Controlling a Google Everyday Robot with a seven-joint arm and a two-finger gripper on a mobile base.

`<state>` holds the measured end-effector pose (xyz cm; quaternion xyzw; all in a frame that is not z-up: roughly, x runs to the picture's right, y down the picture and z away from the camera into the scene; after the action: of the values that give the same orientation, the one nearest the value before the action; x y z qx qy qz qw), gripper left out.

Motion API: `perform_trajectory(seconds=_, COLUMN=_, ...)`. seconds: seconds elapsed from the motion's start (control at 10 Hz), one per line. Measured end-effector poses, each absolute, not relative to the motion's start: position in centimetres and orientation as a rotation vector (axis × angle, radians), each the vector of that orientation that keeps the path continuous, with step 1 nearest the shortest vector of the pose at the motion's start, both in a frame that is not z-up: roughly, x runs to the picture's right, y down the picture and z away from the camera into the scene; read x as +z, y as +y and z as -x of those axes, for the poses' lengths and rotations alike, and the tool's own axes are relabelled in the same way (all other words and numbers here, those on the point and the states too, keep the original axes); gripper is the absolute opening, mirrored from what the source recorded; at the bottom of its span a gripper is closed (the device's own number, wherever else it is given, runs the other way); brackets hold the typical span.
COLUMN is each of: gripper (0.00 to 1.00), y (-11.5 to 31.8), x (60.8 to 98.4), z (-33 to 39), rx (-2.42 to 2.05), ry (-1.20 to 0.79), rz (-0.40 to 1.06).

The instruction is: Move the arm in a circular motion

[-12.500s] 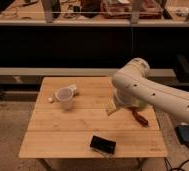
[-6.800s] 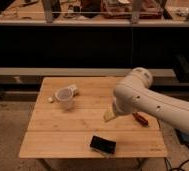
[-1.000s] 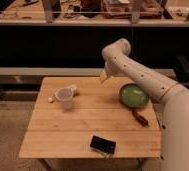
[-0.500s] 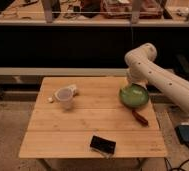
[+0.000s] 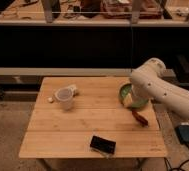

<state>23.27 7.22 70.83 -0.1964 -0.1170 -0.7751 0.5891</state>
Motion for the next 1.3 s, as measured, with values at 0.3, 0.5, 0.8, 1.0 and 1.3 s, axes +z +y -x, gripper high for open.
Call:
perform_trajectory(seconds=0.3, gripper=0.80, y=11.2, x=67.3, z=-18.7, rx=-1.888, ry=-0.289, rz=0.480)
perform_trajectory(seconds=0.5, gripper=0.80, y=12.5, x=66.6, z=-10.6, rx=-1.981, ry=-0.355, rz=0.402)
perform_trajectory(seconds=0.8, gripper=0.80, y=11.8, x=67.8, z=-0.4, rx=-2.032, ry=-0.480, rz=0.243)
perform_trajectory(seconds=1.0, gripper=0.80, y=9.7, x=69.9, z=3.6, rx=-2.051, ry=-0.514, rz=0.159)
perform_trajectory(seconds=1.3, gripper=0.80, y=3.4, x=75.5, z=5.7, rx=-2.062, ry=-0.480, rz=0.066)
